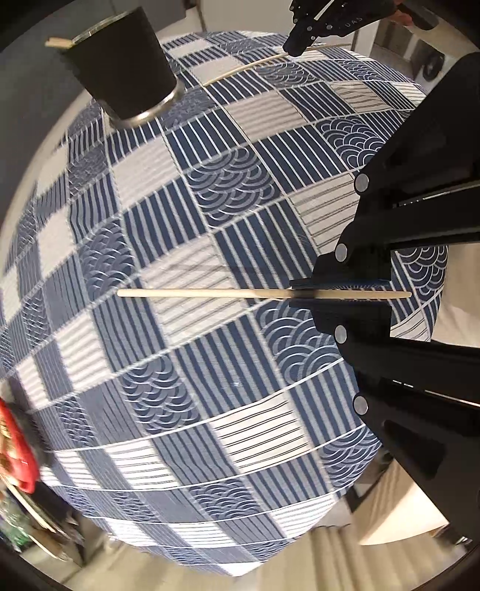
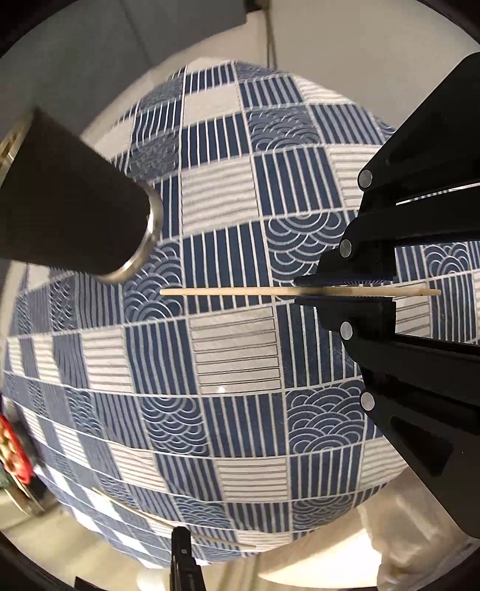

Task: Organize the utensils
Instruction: 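Lift both chopsticks upright and carry them toward the black cup, then lower the chopsticks into the black cup and open both grippers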

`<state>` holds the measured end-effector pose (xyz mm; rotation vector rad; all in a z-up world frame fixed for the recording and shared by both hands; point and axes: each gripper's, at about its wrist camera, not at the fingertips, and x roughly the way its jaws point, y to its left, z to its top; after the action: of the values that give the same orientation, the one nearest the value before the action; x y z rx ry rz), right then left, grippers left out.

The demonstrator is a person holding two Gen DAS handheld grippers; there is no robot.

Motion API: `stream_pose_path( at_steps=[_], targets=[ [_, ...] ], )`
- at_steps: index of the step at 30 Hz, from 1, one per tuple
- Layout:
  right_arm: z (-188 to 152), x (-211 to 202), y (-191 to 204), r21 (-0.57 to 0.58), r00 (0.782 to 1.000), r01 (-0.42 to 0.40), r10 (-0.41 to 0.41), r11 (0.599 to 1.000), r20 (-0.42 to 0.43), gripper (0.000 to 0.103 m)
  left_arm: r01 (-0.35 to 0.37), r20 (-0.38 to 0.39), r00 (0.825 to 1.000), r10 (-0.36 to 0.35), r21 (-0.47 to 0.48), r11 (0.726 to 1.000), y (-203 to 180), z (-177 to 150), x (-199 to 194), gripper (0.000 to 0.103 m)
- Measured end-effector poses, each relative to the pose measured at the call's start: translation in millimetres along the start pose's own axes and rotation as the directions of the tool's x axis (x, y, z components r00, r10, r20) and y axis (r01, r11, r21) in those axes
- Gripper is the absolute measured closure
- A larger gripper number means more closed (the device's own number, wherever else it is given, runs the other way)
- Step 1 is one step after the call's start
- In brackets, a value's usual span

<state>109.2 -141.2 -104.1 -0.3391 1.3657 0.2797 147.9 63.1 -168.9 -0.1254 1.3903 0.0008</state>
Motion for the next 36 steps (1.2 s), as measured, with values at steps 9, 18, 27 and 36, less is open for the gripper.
stream_pose_path(
  at_steps=[9, 18, 27, 36],
  targets=[
    [15, -33, 43, 0.119, 0.99, 0.079, -0.092, 0.99, 0.106, 0.098, 0.083, 0.092, 0.991, -0.093, 0.107, 0.991, 65, 24, -54, 0.098],
    [23, -77, 46, 0.212, 0.953, 0.134, -0.184, 0.968, 0.239, 0.098, 0.097, 0.219, 0.964, -0.151, 0.241, 0.966, 56, 45, -107, 0.098],
    [45, -107, 26, 0.257, 0.921, 0.137, -0.219, 0.957, 0.324, 0.098, 0.114, 0.294, 0.931, -0.215, 0.326, 0.939, 22, 82, -155, 0.098],
    [90, -135, -27, 0.259, 0.882, 0.108, -0.213, 0.96, 0.42, 0.098, 0.144, 0.347, 0.894, -0.284, 0.376, 0.915, -32, 134, -191, 0.098]
  ],
)
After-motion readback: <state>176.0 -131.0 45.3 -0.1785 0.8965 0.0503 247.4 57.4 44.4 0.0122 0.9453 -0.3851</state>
